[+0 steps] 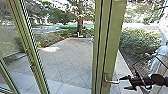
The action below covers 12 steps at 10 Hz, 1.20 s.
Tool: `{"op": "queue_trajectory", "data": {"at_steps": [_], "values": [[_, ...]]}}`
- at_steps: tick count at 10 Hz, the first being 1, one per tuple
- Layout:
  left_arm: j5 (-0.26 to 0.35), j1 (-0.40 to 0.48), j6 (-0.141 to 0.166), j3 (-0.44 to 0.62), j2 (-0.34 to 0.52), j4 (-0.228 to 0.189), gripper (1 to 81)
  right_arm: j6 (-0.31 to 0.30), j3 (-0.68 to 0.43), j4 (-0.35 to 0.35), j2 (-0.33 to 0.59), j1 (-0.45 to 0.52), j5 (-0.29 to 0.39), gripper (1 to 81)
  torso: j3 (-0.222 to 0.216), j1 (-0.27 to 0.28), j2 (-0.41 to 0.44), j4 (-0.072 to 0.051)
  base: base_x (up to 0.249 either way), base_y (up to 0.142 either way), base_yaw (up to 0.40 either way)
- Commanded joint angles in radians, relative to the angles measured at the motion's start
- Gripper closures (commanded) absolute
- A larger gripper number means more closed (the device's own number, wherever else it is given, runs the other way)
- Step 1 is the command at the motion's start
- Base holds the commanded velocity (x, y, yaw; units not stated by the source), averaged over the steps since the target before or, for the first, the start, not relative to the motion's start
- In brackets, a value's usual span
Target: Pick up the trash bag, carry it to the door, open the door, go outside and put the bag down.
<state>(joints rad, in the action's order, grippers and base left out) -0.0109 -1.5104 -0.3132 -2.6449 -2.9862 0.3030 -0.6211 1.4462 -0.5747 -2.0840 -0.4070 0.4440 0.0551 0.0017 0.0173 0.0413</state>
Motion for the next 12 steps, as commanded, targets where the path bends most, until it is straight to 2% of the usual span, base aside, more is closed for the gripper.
{"op": "queue_trajectory", "data": {"at_steps": [1,7,12], "values": [[0.072,0.046,-0.004,0.0,0.002,0.007,81.1,-0.04,0.089,-0.016,-0.053,0.155,0.091,1.0,0.0,0.0,0.0,0.0,0.0,0.0,0.0],[0.072,0.046,-0.004,-0.003,0.005,0.005,81.1,-0.075,0.253,-0.01,-0.199,0.153,0.124,1.0,0.0,0.0,0.0,0.0,0.0,0.0,0.0],[0.072,0.046,-0.004,-0.003,0.01,0.011,81.1,-0.146,0.396,-0.007,-0.319,0.144,0.163,1.0,0.001,0.0,0.0,0.0,0.0,0.0,0.0]]}}
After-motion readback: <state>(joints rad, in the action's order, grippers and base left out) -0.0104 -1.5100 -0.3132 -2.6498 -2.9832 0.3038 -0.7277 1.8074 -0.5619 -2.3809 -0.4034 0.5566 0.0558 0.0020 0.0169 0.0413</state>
